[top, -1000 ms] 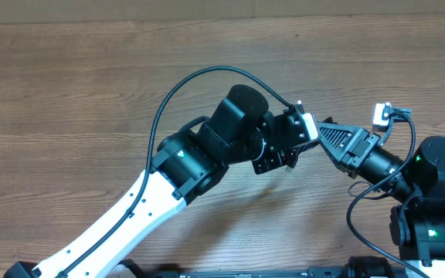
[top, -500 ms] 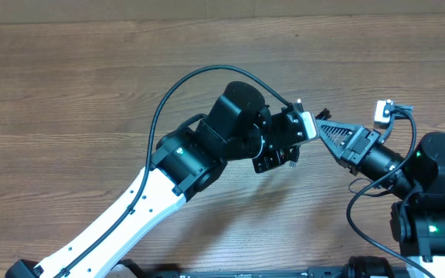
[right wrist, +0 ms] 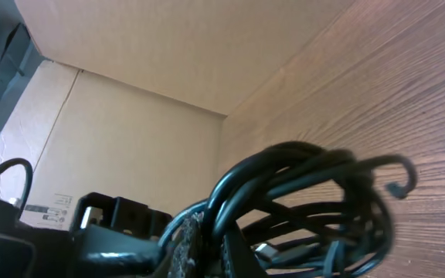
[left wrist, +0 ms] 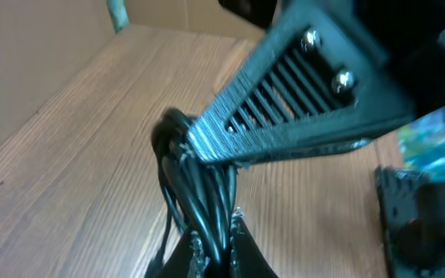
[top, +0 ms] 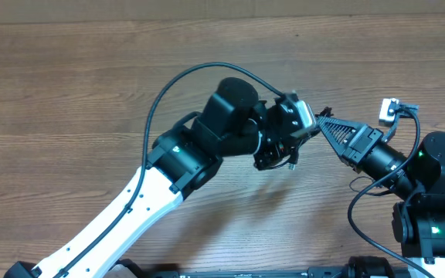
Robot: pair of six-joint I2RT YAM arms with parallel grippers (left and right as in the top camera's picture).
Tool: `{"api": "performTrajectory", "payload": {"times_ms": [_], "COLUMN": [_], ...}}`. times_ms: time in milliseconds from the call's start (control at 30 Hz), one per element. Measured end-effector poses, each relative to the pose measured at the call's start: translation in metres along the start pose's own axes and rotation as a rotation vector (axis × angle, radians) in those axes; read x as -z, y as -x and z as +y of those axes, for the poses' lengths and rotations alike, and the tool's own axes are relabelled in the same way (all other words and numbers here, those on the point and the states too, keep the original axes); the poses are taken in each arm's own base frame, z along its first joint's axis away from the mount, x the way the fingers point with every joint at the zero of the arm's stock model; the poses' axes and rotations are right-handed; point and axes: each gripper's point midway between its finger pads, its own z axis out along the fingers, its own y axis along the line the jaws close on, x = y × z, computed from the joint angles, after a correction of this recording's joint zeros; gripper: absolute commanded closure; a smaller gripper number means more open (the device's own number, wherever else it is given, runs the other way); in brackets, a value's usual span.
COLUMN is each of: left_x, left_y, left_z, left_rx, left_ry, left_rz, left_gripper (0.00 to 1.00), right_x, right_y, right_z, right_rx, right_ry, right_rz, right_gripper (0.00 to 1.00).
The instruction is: Untangle cables
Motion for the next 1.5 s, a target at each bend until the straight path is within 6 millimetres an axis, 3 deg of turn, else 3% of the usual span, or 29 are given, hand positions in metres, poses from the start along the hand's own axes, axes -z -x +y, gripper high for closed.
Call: {"api": "performTrajectory", "payload": {"times_ms": [267,467,633,700,833,1033,1133,1200,1233,1333,1500], "left_x": [0.033,0.035,0.045,0.052,0.087,0.098,0.098,0.098,0.098,0.100,0.100], "left_y": [0.038,0.045,0.043,0.048,0.064,0.077,0.077,0.078,0.078,0.082,0.083], "left_z": [0.012,0.013,0.035,0.048,0.072,0.065,0.064,0.065,0.065,0.065,0.066], "left_rx": [0.121,0.162,0.267,0.302,0.388,0.404,0.415,0.428,0.442,0.486,0.586], "left_ry": [0.011,0.001,0.050,0.078,0.145,0.088,0.080,0.078,0.075,0.064,0.051], "left_rz": [-0.156,-0.181,-0.199,-0.231,-0.326,-0.369,-0.369,-0.372,-0.374,-0.392,-0.400], "left_gripper": [0.96,0.96,0.96,0.96,0.96,0.96,0.96,0.96,0.96,0.96,0.96], "right_x": [-0.002,-0.002,-0.003,-0.004,-0.006,-0.005,-0.007,-0.009,-0.009,-0.007,0.000], "right_y": [-0.002,-0.002,-0.006,-0.008,-0.011,-0.009,-0.010,-0.011,-0.012,-0.018,-0.026], "right_z": [-0.004,-0.005,-0.012,-0.026,-0.049,-0.054,-0.044,-0.027,-0.017,0.012,0.043], "right_rx": [-0.004,0.011,0.015,-0.001,-0.035,-0.024,0.023,0.096,0.139,0.259,0.389], "right_ry": [-0.010,-0.015,-0.041,-0.087,-0.168,-0.194,-0.142,-0.058,-0.015,0.131,0.285], "right_rz": [0.016,0.016,0.031,0.032,0.037,0.022,0.040,0.063,0.075,0.124,0.169], "right_gripper": [0.97,0.96,0.96,0.96,0.96,0.92,0.70,0.49,0.44,0.35,0.33]}}
